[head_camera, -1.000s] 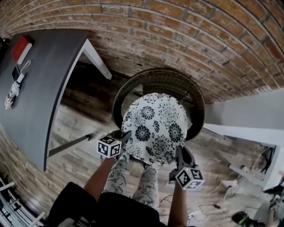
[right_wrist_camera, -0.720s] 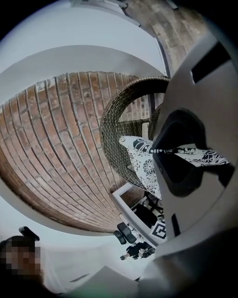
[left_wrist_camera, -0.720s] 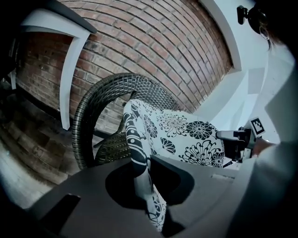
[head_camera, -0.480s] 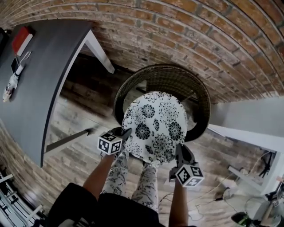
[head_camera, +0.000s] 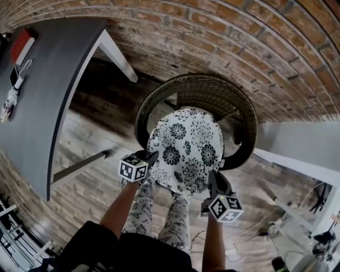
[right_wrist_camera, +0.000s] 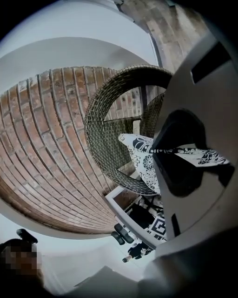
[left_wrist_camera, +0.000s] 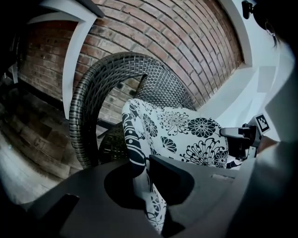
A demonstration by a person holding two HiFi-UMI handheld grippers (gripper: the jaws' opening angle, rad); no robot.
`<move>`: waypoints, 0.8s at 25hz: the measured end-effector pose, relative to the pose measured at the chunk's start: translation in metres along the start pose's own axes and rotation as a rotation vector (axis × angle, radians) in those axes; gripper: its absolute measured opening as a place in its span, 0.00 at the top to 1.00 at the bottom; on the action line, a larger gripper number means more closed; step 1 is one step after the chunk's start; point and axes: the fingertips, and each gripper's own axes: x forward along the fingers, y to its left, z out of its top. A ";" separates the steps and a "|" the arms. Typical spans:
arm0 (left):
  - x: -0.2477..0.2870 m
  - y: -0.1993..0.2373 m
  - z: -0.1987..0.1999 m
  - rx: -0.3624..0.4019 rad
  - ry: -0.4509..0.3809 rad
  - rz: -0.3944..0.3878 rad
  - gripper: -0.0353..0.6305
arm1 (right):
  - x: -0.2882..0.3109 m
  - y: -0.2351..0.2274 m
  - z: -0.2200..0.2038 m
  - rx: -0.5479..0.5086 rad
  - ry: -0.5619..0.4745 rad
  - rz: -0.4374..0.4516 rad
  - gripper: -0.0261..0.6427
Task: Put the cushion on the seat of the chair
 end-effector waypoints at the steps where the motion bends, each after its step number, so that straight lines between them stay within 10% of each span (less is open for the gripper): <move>1: 0.002 0.002 -0.001 0.002 0.006 0.002 0.93 | 0.003 -0.001 0.000 0.000 0.004 0.002 0.93; 20: 0.034 0.020 -0.025 0.018 0.164 0.046 0.85 | 0.038 -0.018 -0.007 0.042 0.063 0.014 0.93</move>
